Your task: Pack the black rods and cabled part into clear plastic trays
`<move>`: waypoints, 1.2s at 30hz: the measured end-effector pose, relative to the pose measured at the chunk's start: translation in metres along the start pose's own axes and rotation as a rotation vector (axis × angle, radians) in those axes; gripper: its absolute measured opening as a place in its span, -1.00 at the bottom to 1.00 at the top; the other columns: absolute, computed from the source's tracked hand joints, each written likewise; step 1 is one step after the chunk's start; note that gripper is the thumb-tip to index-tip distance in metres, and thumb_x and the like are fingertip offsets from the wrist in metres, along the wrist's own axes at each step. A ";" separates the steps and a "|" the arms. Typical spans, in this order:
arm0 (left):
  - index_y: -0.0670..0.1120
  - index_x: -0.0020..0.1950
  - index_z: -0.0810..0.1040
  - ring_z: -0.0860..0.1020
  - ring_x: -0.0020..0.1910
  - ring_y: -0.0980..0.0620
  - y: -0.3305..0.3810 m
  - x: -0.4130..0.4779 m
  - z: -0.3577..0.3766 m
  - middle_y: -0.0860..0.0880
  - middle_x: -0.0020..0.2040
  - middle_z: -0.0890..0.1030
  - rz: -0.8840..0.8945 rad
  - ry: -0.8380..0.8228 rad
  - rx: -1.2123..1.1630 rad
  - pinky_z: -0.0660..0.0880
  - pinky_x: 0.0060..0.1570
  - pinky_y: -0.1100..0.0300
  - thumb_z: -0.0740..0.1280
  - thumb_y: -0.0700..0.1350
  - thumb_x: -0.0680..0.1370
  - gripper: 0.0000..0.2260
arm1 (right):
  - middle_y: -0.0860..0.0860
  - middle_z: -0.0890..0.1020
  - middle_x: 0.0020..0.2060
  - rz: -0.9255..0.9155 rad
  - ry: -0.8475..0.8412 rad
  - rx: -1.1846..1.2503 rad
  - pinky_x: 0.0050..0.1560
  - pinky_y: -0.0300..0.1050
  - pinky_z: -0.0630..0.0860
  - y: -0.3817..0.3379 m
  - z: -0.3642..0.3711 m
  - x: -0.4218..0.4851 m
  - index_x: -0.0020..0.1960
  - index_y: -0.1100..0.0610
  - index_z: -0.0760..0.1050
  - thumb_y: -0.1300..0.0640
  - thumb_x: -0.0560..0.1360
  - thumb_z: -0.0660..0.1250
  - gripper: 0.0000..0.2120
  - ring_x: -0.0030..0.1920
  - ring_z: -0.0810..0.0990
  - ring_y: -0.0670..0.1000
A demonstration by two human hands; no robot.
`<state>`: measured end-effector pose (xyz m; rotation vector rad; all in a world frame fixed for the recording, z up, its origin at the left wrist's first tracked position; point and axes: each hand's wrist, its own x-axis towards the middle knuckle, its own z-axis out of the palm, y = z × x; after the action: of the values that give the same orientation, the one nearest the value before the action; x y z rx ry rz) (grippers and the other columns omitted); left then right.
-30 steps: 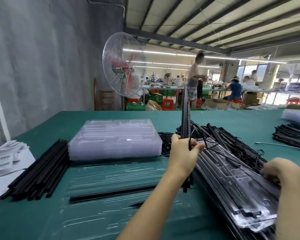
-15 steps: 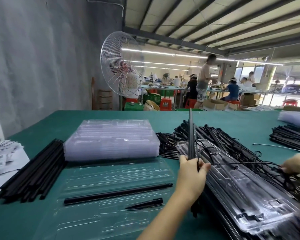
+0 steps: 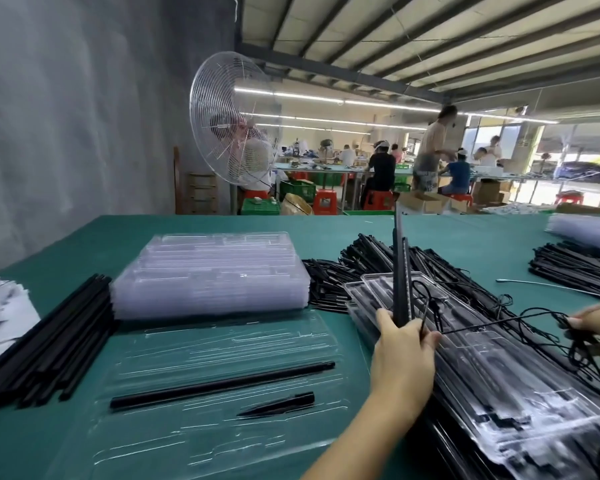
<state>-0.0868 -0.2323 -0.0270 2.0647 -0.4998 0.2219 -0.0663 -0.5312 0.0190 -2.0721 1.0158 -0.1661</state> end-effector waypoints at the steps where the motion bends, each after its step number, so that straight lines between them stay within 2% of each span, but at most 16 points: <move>1: -0.04 -0.17 0.35 0.52 -0.08 -0.11 -0.001 0.002 -0.001 -0.04 0.11 0.28 0.003 0.015 0.001 0.49 -0.04 0.03 0.18 0.06 0.62 -0.76 | 0.16 0.47 -0.42 -0.023 -0.068 0.034 -0.18 -0.05 0.23 0.004 -0.001 0.000 -0.21 0.39 0.41 0.23 0.36 0.52 -0.69 -0.44 0.42 0.12; 2: -0.03 -0.17 0.35 0.52 -0.10 -0.09 -0.001 0.005 -0.004 -0.03 0.08 0.29 0.007 0.036 0.006 0.49 -0.06 0.05 0.18 0.07 0.62 -0.76 | 0.17 0.48 -0.34 -0.050 -0.081 0.014 -0.18 -0.02 0.26 0.001 -0.002 0.000 -0.20 0.37 0.42 0.29 0.50 0.36 -0.82 -0.34 0.43 0.13; 3: -0.04 -0.17 0.37 0.51 -0.12 -0.07 -0.002 0.009 -0.008 -0.03 0.07 0.29 0.011 0.062 0.003 0.49 -0.06 0.06 0.19 0.07 0.62 -0.76 | 0.19 0.51 -0.25 -0.049 -0.064 -0.054 -0.20 -0.02 0.32 -0.002 -0.005 0.002 -0.19 0.33 0.46 0.33 0.55 0.26 -0.85 -0.26 0.45 0.14; 5: -0.05 -0.19 0.39 0.48 -0.17 0.00 -0.003 0.018 -0.018 -0.03 0.05 0.29 0.012 0.119 -0.035 0.46 -0.05 0.12 0.20 0.07 0.61 -0.74 | 0.17 0.56 -0.17 -0.065 -0.114 -0.074 -0.28 -0.12 0.40 -0.002 -0.008 0.000 -0.16 0.26 0.56 0.36 0.51 0.26 -0.86 -0.24 0.47 0.13; 7: -0.08 -0.21 0.42 0.43 -0.24 0.11 -0.005 0.027 -0.031 -0.03 0.03 0.29 0.008 0.161 -0.070 0.39 -0.09 0.21 0.22 0.05 0.61 -0.73 | 0.16 0.61 -0.16 -0.094 -0.264 -0.060 -0.35 -0.18 0.40 -0.002 -0.003 -0.007 -0.14 0.23 0.63 0.42 0.48 0.28 -0.81 -0.28 0.48 0.10; 11: -0.13 -0.19 0.47 0.41 -0.25 0.16 -0.006 0.042 -0.051 -0.06 0.07 0.30 0.027 0.189 -0.055 0.39 -0.12 0.18 0.23 0.04 0.61 -0.71 | 0.20 0.66 -0.21 -0.138 -0.378 -0.070 -0.52 -0.20 0.47 0.007 0.010 -0.007 -0.08 0.31 0.62 0.54 0.38 0.33 -0.78 -0.33 0.47 0.07; 14: -0.15 -0.17 0.50 0.42 -0.27 0.14 -0.001 0.051 -0.057 -0.08 0.07 0.32 0.044 0.191 -0.037 0.42 -0.11 0.17 0.24 0.03 0.61 -0.71 | 0.17 0.66 -0.30 -0.172 -0.376 -0.042 -0.49 -0.22 0.54 0.012 0.009 -0.009 -0.14 0.31 0.65 0.47 0.36 0.41 -0.86 -0.28 0.52 0.07; 16: -0.15 -0.18 0.50 0.40 -0.28 0.19 0.002 0.056 -0.060 -0.08 0.04 0.33 0.048 0.209 -0.052 0.36 -0.17 0.25 0.24 0.03 0.60 -0.72 | 0.17 0.64 -0.36 -0.175 -0.343 -0.020 -0.47 -0.19 0.54 0.011 0.006 -0.015 -0.17 0.32 0.65 0.36 0.37 0.45 -0.96 -0.38 0.51 0.06; 18: -0.15 -0.17 0.50 0.37 -0.28 0.23 0.004 0.058 -0.060 -0.07 0.02 0.33 0.051 0.219 -0.080 0.32 -0.18 0.28 0.25 0.02 0.61 -0.72 | 0.17 0.63 -0.39 -0.170 -0.307 -0.006 -0.48 -0.16 0.52 0.013 0.004 -0.013 -0.16 0.32 0.63 0.27 0.40 0.45 -0.91 -0.47 0.53 0.07; 21: -0.14 -0.18 0.49 0.41 -0.24 0.18 0.003 0.056 -0.055 -0.08 0.01 0.34 0.041 0.215 -0.121 0.43 -0.09 0.19 0.24 0.02 0.61 -0.73 | 0.15 0.65 -0.38 -0.146 -0.306 0.010 -0.50 -0.17 0.47 0.015 0.003 -0.009 -0.13 0.33 0.63 0.16 0.47 0.40 -0.80 -0.48 0.60 0.10; 23: -0.10 -0.23 0.46 0.50 -0.19 0.05 -0.001 0.055 -0.054 -0.08 -0.01 0.34 0.010 0.237 -0.207 0.54 -0.03 0.07 0.25 0.01 0.61 -0.73 | 0.12 0.68 -0.34 -0.099 -0.377 0.001 -0.49 -0.19 0.45 0.016 0.004 -0.008 -0.17 0.26 0.67 0.16 0.44 0.42 -0.84 -0.47 0.59 0.08; 25: -0.07 -0.27 0.45 0.59 -0.15 -0.14 -0.003 0.056 -0.056 -0.06 -0.03 0.33 -0.014 0.253 -0.309 0.60 -0.15 0.02 0.26 -0.01 0.60 -0.73 | 0.12 0.64 -0.40 -0.045 -0.449 0.025 -0.52 -0.20 0.42 0.021 0.005 -0.007 -0.21 0.25 0.68 0.26 0.39 0.42 -0.92 -0.52 0.54 0.05; 27: -0.10 -0.24 0.49 0.62 -0.18 -0.13 -0.002 0.058 -0.057 -0.08 -0.01 0.34 -0.015 0.257 -0.371 0.61 -0.33 0.19 0.27 -0.03 0.60 -0.75 | 0.16 0.57 -0.45 -0.048 -0.485 0.027 -0.58 -0.22 0.39 0.031 0.003 0.001 -0.18 0.27 0.66 0.47 0.41 0.27 -0.78 -0.57 0.48 0.04; 29: -0.12 -0.24 0.50 0.63 -0.25 -0.05 0.004 0.059 -0.054 -0.12 0.03 0.36 -0.007 0.267 -0.427 0.61 -0.35 0.19 0.28 -0.04 0.60 -0.75 | 0.18 0.53 -0.46 -0.055 -0.483 -0.020 -0.58 -0.24 0.37 0.037 0.003 0.004 -0.07 0.29 0.61 0.55 0.40 0.26 -0.74 -0.58 0.41 0.02; 32: -0.11 -0.25 0.49 0.63 -0.27 0.04 0.012 0.057 -0.049 -0.13 0.04 0.37 0.008 0.251 -0.483 0.64 -0.26 0.05 0.28 -0.04 0.59 -0.75 | 0.10 0.42 -0.56 -0.111 -0.405 -0.112 -0.57 -0.28 0.31 0.038 0.003 0.003 -0.07 0.29 0.50 0.44 0.39 0.41 -0.84 -0.60 0.32 -0.01; 36: -0.08 -0.27 0.48 0.56 -0.01 -0.18 0.005 0.040 -0.032 -0.10 0.02 0.37 -0.001 0.145 -0.364 0.57 -0.02 -0.08 0.29 0.00 0.59 -0.74 | 0.05 0.43 -0.62 -0.244 -0.161 -0.118 -0.47 -0.11 0.46 0.049 -0.011 0.017 -0.21 0.25 0.50 0.34 0.37 0.47 -0.86 -0.58 0.35 0.02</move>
<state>-0.0520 -0.2175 0.0075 1.6814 -0.4160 0.2574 -0.0894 -0.5669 -0.0120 -2.2738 0.6891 -0.0623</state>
